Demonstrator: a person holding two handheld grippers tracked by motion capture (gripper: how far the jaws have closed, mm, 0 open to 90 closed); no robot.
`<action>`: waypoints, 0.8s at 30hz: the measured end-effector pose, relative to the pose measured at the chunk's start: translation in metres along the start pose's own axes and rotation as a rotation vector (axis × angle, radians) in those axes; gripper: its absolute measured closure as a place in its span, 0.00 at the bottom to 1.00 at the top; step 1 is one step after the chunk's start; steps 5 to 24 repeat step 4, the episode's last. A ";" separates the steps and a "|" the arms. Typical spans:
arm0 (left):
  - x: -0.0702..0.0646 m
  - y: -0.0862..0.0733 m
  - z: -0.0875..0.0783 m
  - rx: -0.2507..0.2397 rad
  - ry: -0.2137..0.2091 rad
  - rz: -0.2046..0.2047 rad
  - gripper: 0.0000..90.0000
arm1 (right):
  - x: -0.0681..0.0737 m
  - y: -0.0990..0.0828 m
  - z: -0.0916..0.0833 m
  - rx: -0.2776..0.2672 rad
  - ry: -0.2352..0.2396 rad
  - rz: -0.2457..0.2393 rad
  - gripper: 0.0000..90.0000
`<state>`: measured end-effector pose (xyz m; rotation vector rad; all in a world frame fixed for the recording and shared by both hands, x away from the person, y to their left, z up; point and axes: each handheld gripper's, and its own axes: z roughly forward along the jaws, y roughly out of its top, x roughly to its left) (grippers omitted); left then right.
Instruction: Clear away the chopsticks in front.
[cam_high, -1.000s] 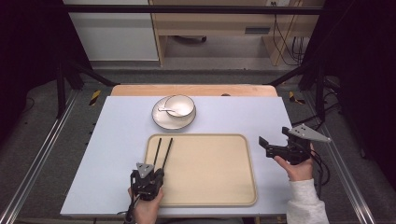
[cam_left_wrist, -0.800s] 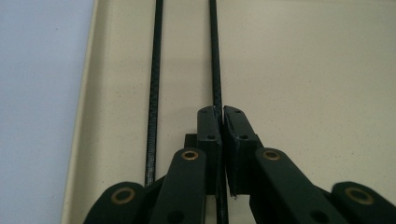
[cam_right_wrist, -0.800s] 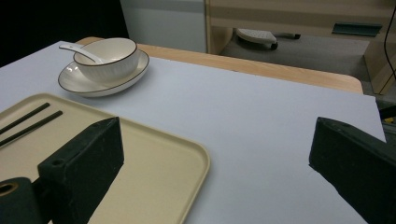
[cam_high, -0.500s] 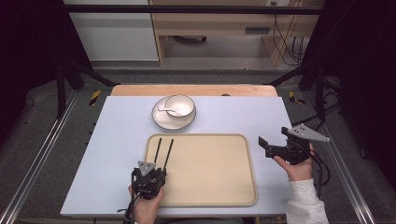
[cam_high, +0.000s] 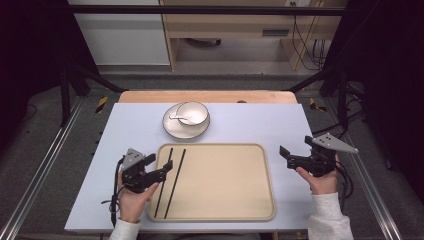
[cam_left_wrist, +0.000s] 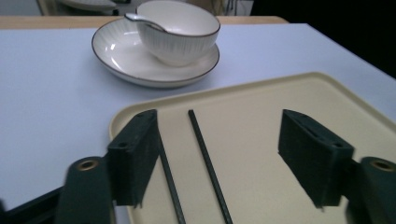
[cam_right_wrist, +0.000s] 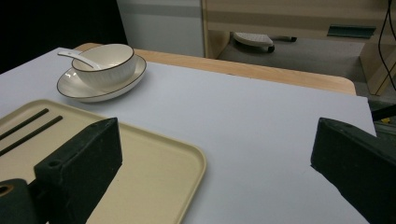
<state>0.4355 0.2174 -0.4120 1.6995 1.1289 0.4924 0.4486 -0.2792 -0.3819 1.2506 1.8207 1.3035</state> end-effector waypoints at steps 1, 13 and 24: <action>0.004 0.003 -0.002 0.000 0.008 0.003 0.25 | 0.000 0.000 0.000 -0.002 -0.003 0.002 0.03; 0.015 0.007 -0.005 0.016 0.020 0.015 0.18 | -0.001 0.000 -0.001 -0.004 -0.004 0.003 0.02; 0.015 0.007 -0.005 0.016 0.020 0.015 0.18 | -0.001 0.000 -0.001 -0.004 -0.004 0.003 0.02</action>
